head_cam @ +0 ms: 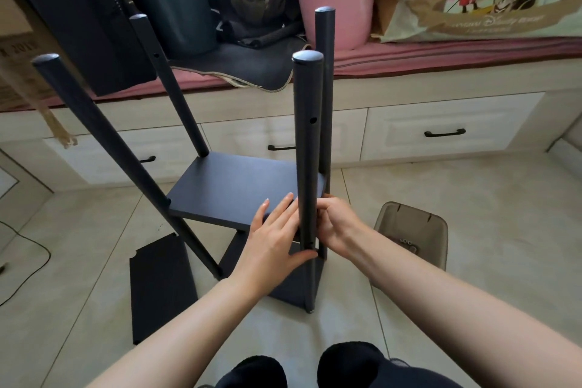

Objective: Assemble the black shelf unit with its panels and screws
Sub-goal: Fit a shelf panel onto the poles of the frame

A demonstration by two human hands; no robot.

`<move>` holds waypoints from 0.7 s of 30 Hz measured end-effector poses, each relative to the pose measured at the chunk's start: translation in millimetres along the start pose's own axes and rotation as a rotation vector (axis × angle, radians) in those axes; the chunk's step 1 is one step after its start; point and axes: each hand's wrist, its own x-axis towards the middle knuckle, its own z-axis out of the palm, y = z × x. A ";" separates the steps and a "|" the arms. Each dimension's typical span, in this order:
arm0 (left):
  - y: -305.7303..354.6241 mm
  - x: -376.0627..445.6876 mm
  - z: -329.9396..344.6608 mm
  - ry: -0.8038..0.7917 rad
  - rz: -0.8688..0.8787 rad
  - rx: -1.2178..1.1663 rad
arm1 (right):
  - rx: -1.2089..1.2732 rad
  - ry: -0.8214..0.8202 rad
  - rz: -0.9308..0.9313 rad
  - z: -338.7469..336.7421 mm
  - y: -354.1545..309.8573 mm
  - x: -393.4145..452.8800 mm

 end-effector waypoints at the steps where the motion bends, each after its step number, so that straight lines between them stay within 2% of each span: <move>1: -0.6 0.2 0.4 0.002 0.009 0.007 | -0.008 -0.005 0.018 -1.5 0.9 0.4; 8: -4.4 0.4 3.7 0.032 0.054 0.063 | 0.040 -0.038 0.100 -8.9 -0.9 1.6; 12: 2.6 -1.6 0.6 0.044 -0.003 0.000 | 0.135 -0.077 0.084 -11.5 1.6 3.2; 14: 6.9 -6.6 -3.3 0.095 -0.069 -0.076 | 0.171 -0.089 0.070 -12.6 4.0 3.7; 16: 11.8 -17.1 -6.8 0.246 -0.136 -0.182 | 0.180 -0.092 0.071 -12.7 5.8 4.0; 18: 17.9 -29.5 -11.4 0.437 -0.323 -0.330 | 0.151 -0.071 0.071 -12.4 6.5 4.7; 19: 21.4 -32.9 -13.0 0.485 -0.505 -0.450 | 0.140 -0.063 0.070 -12.1 6.6 5.0; 21: 22.1 -28.8 -16.2 0.450 -0.949 -0.810 | 0.128 -0.067 0.064 -12.2 6.7 5.6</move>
